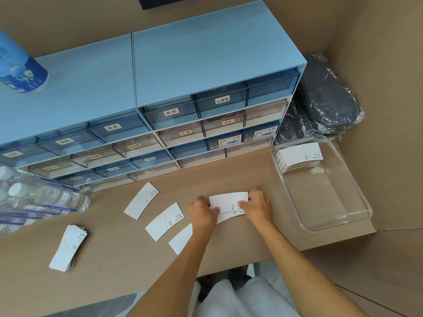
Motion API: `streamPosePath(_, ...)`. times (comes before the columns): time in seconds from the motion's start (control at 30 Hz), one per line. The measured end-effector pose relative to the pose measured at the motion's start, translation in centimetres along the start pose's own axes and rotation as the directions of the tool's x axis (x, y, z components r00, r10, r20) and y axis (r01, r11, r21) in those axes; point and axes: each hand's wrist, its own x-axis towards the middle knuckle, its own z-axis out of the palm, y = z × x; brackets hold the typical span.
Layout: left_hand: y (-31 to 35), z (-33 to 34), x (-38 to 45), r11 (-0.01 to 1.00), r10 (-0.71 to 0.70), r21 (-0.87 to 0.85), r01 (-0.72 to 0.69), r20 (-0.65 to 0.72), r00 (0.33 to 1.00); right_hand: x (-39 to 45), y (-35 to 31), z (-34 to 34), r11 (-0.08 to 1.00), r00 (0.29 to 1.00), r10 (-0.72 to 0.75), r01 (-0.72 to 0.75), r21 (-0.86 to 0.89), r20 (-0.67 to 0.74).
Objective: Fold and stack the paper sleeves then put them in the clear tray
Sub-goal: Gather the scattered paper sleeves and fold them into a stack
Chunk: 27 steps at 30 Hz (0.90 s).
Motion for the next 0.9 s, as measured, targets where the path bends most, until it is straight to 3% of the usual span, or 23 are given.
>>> streamPosePath(0.27,-0.2,-0.9,0.2,0.921,-0.163,-0.352,0.166,0.040,0.986,0.4,0.2,-0.3,0.929,0.993,-0.045,0.002,0.369,0.110)
streamPosePath(0.47,-1.5,-2.6,0.4,0.829,-0.228,-0.516,0.216,0.039,0.973,-0.3,-1.8,-0.1,0.911,0.984,-0.113,0.049,0.411,0.134)
streamPosePath(0.67,-4.7,-5.8,-0.9,0.816,-0.289,-0.531,0.230,-0.029,0.957,-1.8,-3.8,3.3,0.953,0.960,-0.188,0.128,0.273,0.209)
streamPosePath(0.9,-9.0,-6.9,-3.0,0.765,-0.406,-0.569,0.301,-0.065,0.911,-3.6,-4.4,7.4,0.967,0.919,-0.233,0.253,-0.023,0.319)
